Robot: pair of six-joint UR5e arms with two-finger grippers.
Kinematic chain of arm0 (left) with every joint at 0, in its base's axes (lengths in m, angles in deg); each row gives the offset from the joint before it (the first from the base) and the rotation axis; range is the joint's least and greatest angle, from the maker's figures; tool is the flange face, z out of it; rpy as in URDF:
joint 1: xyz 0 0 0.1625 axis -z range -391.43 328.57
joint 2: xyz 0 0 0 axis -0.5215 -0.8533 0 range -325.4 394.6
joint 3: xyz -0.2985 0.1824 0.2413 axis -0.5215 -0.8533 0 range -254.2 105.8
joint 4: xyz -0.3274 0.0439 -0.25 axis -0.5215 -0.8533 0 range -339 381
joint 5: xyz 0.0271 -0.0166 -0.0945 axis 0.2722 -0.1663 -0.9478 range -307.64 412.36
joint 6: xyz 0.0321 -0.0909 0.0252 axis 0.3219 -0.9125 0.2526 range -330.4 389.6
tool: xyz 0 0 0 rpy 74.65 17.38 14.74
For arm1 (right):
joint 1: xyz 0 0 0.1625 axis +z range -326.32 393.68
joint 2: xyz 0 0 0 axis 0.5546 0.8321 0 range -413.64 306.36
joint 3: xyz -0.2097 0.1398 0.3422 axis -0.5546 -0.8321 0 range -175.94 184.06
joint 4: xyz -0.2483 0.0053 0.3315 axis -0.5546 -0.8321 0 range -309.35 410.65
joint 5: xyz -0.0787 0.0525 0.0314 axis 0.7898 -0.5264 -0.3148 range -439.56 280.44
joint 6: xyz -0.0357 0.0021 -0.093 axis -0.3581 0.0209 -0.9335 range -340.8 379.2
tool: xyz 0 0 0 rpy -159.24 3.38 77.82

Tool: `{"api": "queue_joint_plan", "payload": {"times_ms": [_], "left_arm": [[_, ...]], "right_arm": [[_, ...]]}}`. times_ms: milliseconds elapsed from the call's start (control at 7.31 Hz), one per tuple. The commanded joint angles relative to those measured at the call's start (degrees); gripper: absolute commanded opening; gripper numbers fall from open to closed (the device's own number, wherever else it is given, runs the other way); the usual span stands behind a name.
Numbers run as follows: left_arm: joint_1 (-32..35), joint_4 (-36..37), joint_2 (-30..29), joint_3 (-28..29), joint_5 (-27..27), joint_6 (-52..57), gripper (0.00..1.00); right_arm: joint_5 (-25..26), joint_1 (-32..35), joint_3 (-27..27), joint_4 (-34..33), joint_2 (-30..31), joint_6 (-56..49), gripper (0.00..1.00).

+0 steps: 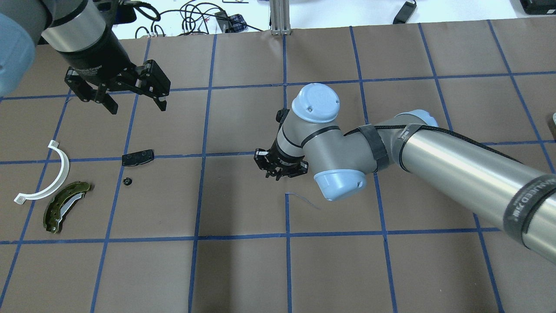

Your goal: Place bearing gear from tray to pile

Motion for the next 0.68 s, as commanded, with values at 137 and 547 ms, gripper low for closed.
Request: {"api": "queue_joint_plan", "payload": {"times_ms": [137, 547], "left_arm": [[0.0, 0.1, 0.1, -0.3, -0.1, 0.0, 1.0], [0.1, 0.2, 0.2, -0.4, -0.1, 0.0, 1.0]], "right_arm": [[-2.9, 1.6, -0.1, -3.6, -3.3, 0.7, 0.0], [-2.0, 0.3, -0.8, -2.7, -1.9, 0.5, 1.0]]}}
